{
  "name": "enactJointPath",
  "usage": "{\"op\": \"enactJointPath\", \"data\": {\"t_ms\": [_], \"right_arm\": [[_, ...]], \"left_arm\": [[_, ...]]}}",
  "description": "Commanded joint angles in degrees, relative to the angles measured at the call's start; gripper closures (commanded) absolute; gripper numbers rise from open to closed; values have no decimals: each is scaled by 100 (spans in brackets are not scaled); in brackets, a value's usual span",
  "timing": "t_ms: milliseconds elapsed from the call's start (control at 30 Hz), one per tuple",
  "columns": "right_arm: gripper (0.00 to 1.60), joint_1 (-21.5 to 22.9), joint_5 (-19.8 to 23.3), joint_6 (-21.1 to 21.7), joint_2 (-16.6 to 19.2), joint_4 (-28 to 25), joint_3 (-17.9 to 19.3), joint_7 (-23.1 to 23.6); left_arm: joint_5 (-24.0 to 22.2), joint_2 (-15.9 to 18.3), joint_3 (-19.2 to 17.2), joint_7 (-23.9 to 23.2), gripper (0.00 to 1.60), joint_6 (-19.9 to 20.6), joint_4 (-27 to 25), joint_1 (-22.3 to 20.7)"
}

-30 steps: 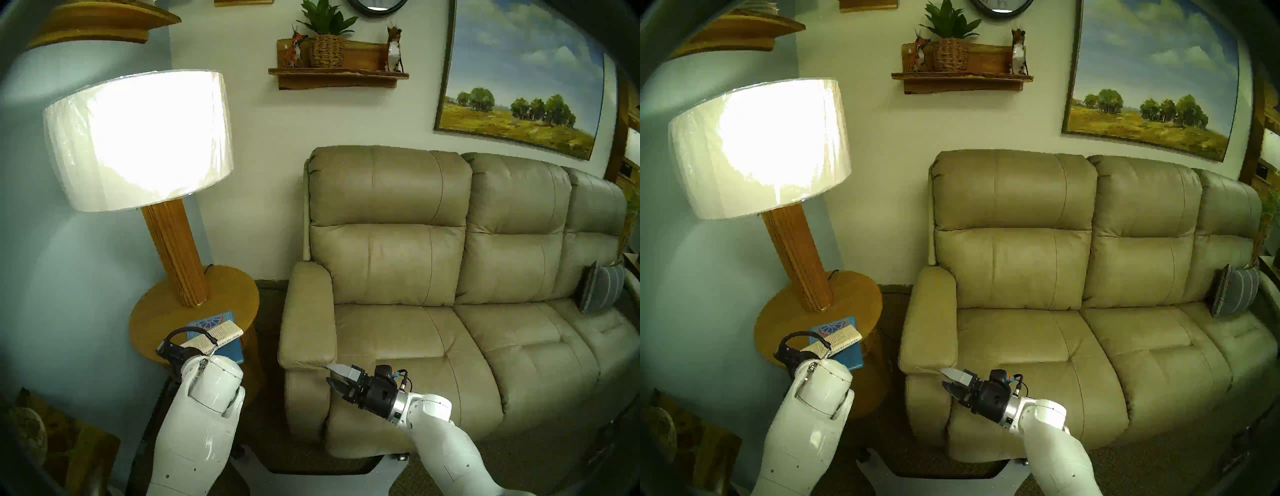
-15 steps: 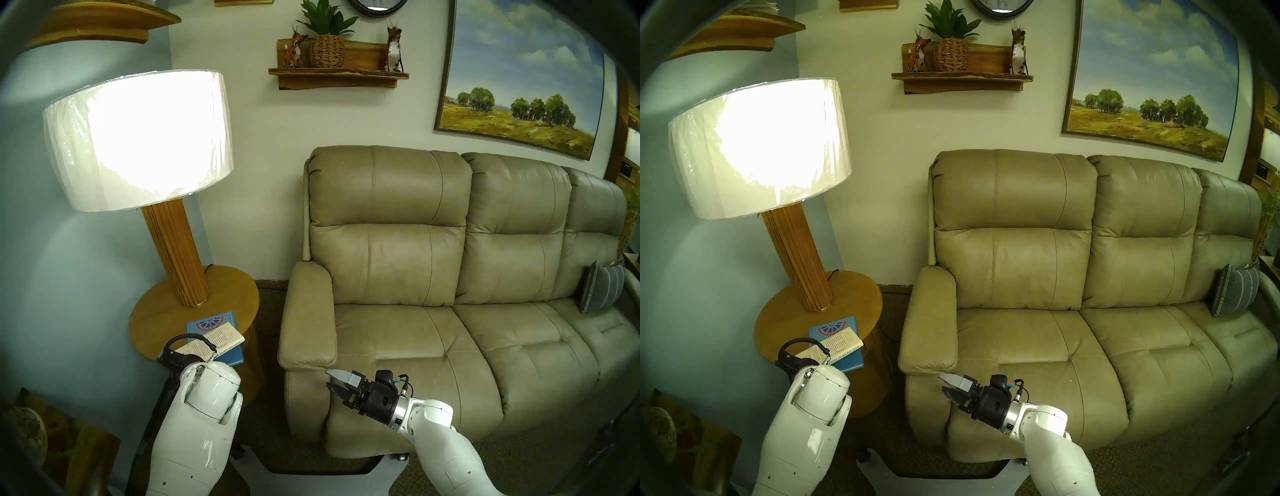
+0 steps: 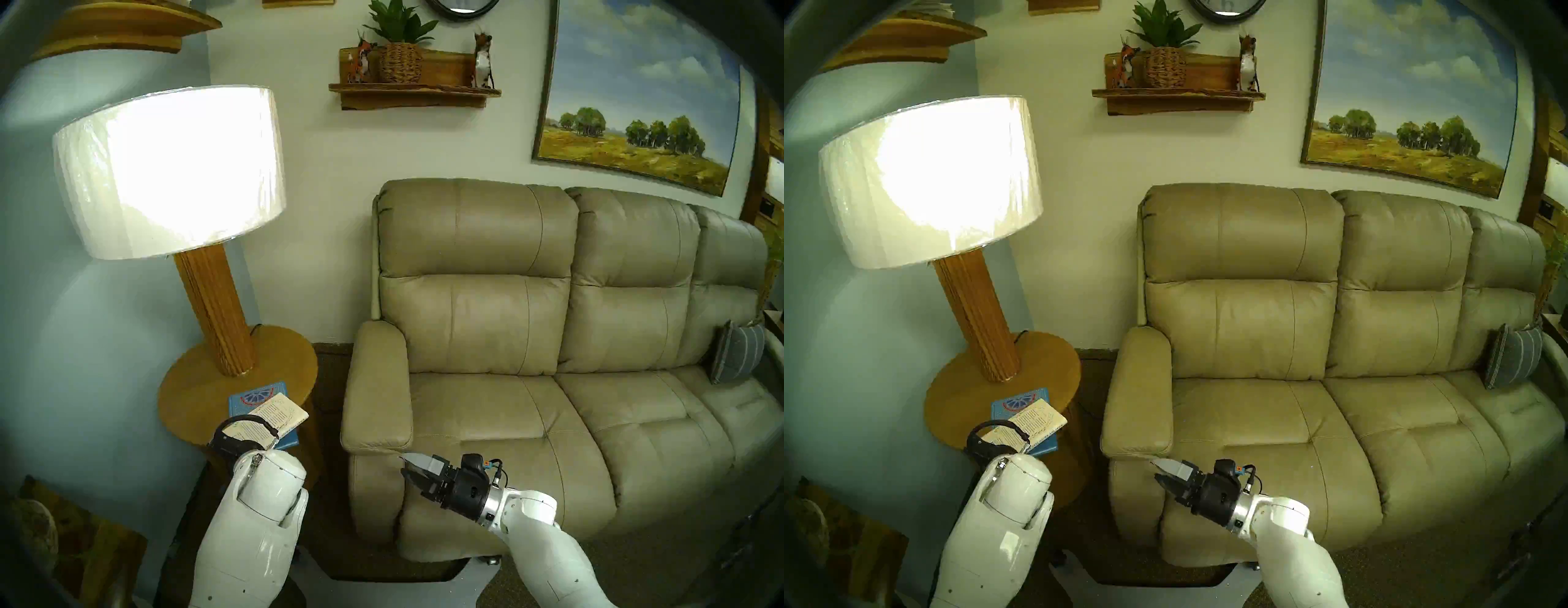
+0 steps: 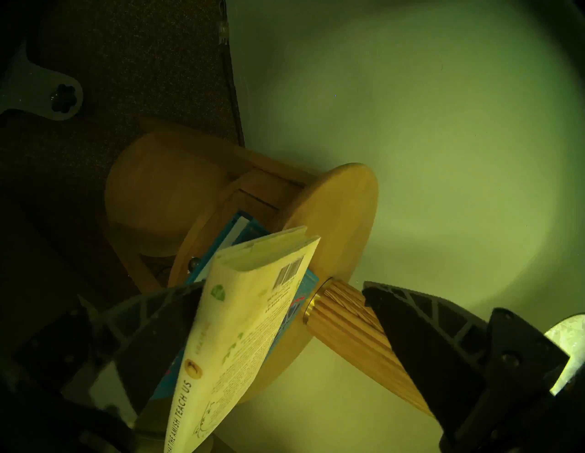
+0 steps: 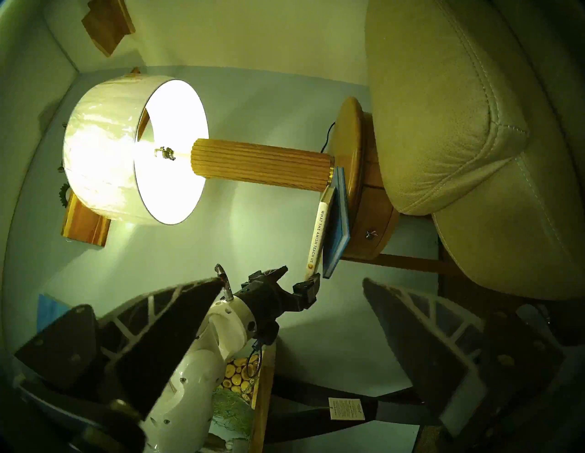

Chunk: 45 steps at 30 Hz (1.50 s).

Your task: Move books from sofa to side table

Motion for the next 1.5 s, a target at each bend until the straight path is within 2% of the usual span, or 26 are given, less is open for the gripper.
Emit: {"op": "enactJointPath", "data": {"t_ms": [0,233,567,833,1067,1467], "right_arm": [[0,24,61,27,-12,-144,11,96],[0,49,51,9,-9,-98,9,80],[0,61,25,7,-27,-104,-15,41],[0,56,27,12,-34,-121,-7,27],[0,51,32,24,-21,-129,3,31],[0,75,37,19,-26,-101,-2,45]], "left_arm": [[16,-55,29,-120,0,148,-216,168],[-51,-64,-58,-103,0,328,-65,193],[-170,84,-317,10,0,404,170,-14],[-174,150,-290,24,0,458,382,-197],[-44,106,-182,-202,0,605,23,306],[12,53,-113,-443,0,776,-223,815]]}}
